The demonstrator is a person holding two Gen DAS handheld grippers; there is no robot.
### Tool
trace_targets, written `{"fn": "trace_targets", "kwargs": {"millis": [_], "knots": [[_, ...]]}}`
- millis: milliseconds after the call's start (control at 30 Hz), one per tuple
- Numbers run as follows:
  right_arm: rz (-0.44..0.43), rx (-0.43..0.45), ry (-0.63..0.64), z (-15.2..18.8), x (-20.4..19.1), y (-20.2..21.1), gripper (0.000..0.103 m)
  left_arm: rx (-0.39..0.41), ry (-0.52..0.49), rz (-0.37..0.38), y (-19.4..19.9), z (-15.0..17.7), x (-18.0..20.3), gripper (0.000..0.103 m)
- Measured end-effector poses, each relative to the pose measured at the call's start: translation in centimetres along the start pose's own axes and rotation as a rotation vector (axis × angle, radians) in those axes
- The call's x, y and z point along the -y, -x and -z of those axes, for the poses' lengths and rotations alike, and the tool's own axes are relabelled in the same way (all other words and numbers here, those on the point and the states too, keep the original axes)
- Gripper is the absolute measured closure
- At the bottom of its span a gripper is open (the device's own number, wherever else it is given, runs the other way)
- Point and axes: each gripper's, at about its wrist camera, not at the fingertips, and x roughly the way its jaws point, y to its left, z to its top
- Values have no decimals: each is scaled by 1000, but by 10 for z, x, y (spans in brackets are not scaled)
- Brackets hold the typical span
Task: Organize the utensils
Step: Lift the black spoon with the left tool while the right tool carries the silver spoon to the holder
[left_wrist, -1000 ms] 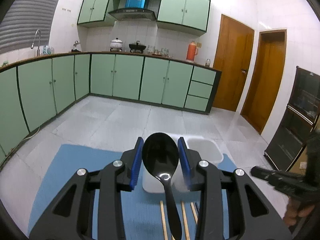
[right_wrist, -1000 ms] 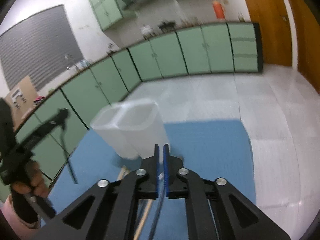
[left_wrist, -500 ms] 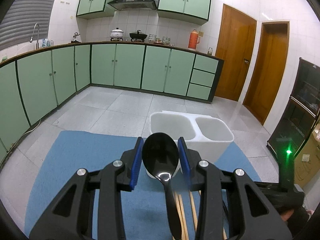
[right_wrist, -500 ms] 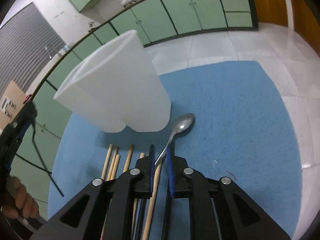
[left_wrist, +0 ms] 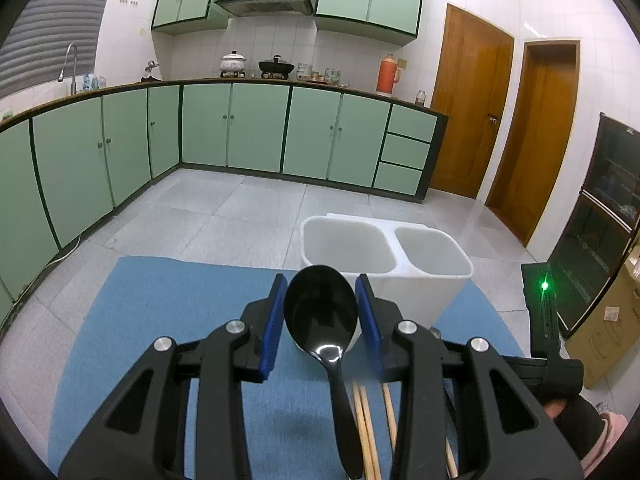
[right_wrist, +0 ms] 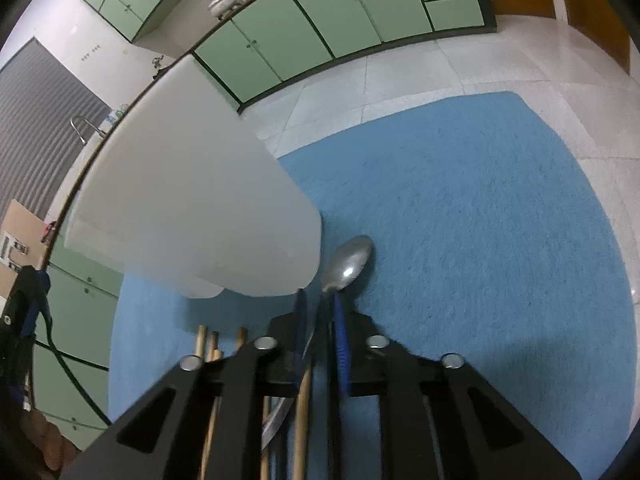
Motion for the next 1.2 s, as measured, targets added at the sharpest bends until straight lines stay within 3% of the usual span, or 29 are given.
{"fn": "trace_targets", "kwargs": {"millis": [67, 333, 533, 833, 967, 1200], "knots": [[-23, 7, 3, 3, 1, 0, 100, -2, 1, 0, 0, 1, 0, 70], [-105, 101, -19, 11, 13, 34, 101, 2, -3, 3, 0, -2, 4, 70], [-128, 274, 34, 16, 13, 88, 101, 45, -1, 12, 9, -9, 4, 70], [-19, 581, 251, -22, -39, 162, 101, 181, 1, 10, 18, -59, 9, 69], [6, 652, 317, -48, -75, 157, 101, 230, -21, 5, 7, -83, 20, 69], [47, 687, 393, -73, -106, 126, 101, 299, -95, -24, -23, -108, 48, 69]]}}
